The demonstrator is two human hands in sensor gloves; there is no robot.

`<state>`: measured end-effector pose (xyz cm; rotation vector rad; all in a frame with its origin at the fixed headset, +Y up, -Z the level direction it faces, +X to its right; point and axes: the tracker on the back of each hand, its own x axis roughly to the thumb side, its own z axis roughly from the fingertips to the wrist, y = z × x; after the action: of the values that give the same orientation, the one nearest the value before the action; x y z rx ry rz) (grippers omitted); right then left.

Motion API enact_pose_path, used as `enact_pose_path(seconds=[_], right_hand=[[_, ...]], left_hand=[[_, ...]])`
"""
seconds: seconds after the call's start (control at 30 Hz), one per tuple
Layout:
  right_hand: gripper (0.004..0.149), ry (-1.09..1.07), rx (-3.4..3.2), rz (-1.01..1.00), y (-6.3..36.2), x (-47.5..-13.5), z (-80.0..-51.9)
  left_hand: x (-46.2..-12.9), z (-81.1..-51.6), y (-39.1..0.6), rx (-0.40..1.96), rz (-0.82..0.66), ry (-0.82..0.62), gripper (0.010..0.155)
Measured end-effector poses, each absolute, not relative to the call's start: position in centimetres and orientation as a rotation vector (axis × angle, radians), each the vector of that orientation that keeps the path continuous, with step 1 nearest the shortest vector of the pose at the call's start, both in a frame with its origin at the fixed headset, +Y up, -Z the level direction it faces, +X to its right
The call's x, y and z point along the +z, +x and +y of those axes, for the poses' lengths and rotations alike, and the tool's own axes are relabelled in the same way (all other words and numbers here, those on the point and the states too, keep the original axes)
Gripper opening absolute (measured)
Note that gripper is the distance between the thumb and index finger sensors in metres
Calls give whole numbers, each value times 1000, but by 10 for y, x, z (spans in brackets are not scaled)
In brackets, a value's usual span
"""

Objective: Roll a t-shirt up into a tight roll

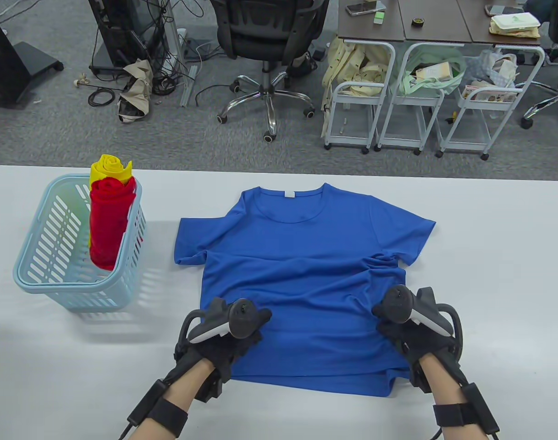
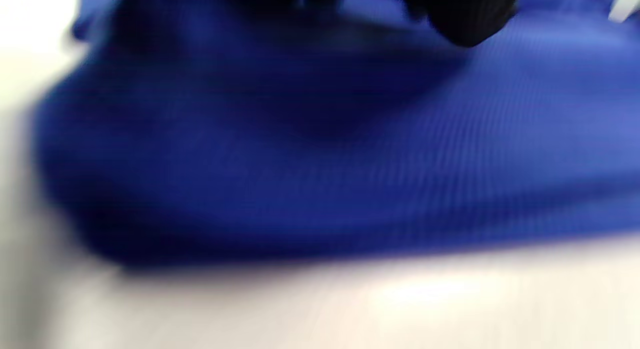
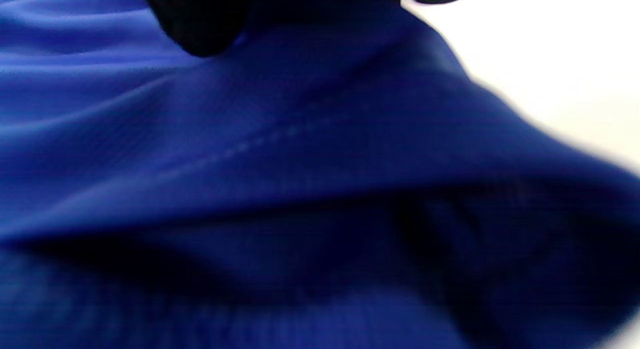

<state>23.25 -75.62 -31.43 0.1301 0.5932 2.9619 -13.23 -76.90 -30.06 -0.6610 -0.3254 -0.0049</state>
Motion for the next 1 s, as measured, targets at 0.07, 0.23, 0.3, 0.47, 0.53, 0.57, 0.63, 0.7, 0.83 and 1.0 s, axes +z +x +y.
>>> enact_pose_path(seconds=[0.07, 0.23, 0.3, 0.47, 0.53, 0.57, 0.63, 0.7, 0.83, 1.0], right_hand=[[57, 117, 2935, 619, 237, -314, -760], [68, 92, 2873, 668, 245, -316, -768], [80, 180, 2837, 752, 242, -316, -767], [68, 156, 2826, 639, 244, -310, -753], [42, 211, 2810, 501, 245, -305, -744], [40, 242, 2790, 489, 243, -305, -743], [40, 295, 2819, 480, 234, -303, -746], [49, 284, 2924, 572, 225, -305, -757], [95, 326, 2948, 834, 210, -300, -765], [125, 377, 2995, 1051, 198, -292, -771]], left_hand=[[-311, -768, -145, -138, -333, -630, 73], [-322, -764, -193, 96, -237, -685, 77], [-322, -764, -208, 164, -206, -709, 77], [-320, -754, -199, 83, -203, -573, 66], [-317, -747, -187, 96, -255, -500, 58], [-316, -745, -182, 113, -281, -475, 55], [-312, -747, -172, 138, -311, -477, 52], [-312, -756, -167, 141, -307, -523, 59], [-316, -776, -174, 23, -265, -602, 77], [-321, -768, -187, 63, -258, -634, 81]])
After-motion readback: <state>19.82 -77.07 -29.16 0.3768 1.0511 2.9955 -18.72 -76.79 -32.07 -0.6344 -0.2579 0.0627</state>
